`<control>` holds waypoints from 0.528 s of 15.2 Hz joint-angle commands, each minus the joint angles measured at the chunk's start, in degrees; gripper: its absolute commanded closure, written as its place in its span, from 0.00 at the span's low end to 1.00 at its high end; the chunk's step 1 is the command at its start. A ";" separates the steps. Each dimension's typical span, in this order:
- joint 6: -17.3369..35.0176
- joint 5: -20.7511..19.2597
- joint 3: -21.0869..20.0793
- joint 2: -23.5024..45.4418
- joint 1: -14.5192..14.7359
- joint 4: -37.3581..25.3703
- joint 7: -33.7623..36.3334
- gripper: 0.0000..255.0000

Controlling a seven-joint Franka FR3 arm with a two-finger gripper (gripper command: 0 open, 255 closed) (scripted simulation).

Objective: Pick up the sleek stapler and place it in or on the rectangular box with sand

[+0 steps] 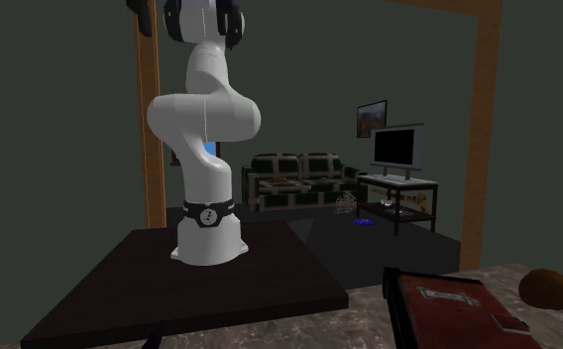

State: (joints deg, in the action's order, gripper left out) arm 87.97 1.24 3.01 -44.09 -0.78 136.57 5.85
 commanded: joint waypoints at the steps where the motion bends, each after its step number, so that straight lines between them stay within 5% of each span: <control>1: 0.00 0.00 0.00 0.00 0.00 0.00 0.00 0.00; 8: 14.58 -1.59 1.14 0.29 -0.61 13.27 -1.95 0.00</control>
State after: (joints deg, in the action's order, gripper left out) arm 99.85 -0.03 3.85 -44.07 -1.24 147.67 4.32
